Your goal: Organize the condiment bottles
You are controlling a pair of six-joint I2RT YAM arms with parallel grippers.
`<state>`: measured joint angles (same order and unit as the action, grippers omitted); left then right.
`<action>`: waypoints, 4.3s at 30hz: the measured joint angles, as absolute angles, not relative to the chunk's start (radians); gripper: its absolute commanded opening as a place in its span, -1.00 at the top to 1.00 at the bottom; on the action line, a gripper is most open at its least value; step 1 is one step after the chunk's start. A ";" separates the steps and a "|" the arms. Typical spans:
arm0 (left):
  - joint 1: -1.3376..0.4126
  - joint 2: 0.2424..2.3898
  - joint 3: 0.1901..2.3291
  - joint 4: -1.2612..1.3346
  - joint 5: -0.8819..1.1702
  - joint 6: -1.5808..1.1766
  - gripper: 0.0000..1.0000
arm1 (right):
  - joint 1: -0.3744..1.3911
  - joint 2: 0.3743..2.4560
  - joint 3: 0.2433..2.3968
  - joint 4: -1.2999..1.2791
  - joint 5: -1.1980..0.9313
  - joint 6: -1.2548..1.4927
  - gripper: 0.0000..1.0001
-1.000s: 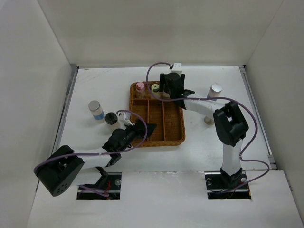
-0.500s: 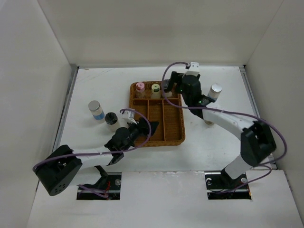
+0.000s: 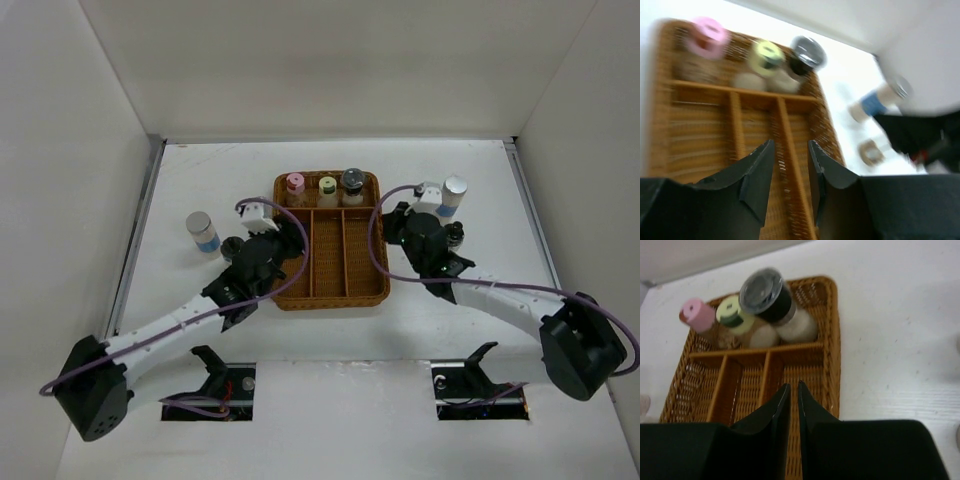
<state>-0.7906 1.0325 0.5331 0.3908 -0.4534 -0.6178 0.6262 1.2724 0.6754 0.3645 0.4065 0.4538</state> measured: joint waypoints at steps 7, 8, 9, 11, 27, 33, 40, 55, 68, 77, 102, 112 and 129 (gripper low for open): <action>-0.638 0.818 0.624 0.006 -0.673 -0.580 -0.07 | 0.717 1.290 0.630 0.474 0.405 0.468 0.39; -0.606 0.800 0.635 -0.041 -0.691 -0.575 -0.12 | 0.724 1.290 0.622 0.504 0.408 0.467 0.34; -0.570 0.788 0.646 -0.086 -0.707 -0.570 -0.20 | 0.729 1.289 0.614 0.527 0.411 0.464 0.30; -0.499 0.780 0.662 -0.150 -0.724 -0.557 -0.29 | 0.734 1.289 0.595 0.565 0.414 0.456 0.25; -0.196 1.121 0.786 -0.236 -0.668 -0.529 -0.45 | 0.734 1.325 0.579 0.625 0.423 0.407 0.01; -0.175 1.185 0.786 -0.207 -0.667 -0.530 -0.42 | 0.734 1.329 0.579 0.629 0.423 0.403 -0.02; -0.150 1.237 0.786 -0.166 -0.669 -0.535 -0.20 | 0.734 1.329 0.579 0.629 0.423 0.396 -0.05; -0.189 1.099 0.841 -0.197 -0.662 -0.522 0.35 | 0.735 1.339 0.579 0.629 0.423 0.396 -0.06; -0.570 1.117 1.022 -0.146 -0.664 -0.493 0.35 | 0.734 1.341 0.579 0.629 0.423 0.396 -0.07; -0.665 1.284 0.975 -0.080 -0.649 -0.475 0.35 | 0.734 1.341 0.579 0.629 0.423 0.396 -0.07; -0.695 1.412 0.861 0.189 -0.631 -0.384 -0.63 | 0.734 1.342 0.579 0.629 0.423 0.396 -0.09; -0.745 1.100 0.859 0.166 -0.677 -0.337 -0.49 | 0.734 1.342 0.579 0.628 0.424 0.396 -0.10; -0.575 0.762 0.644 -0.372 -0.810 -0.567 -0.51 | 0.732 1.361 0.581 0.627 0.426 0.396 -0.15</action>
<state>-0.5747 0.7620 0.6437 -0.3721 -0.8101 -0.5667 0.7322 1.3609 0.5808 0.6273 0.4259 0.3962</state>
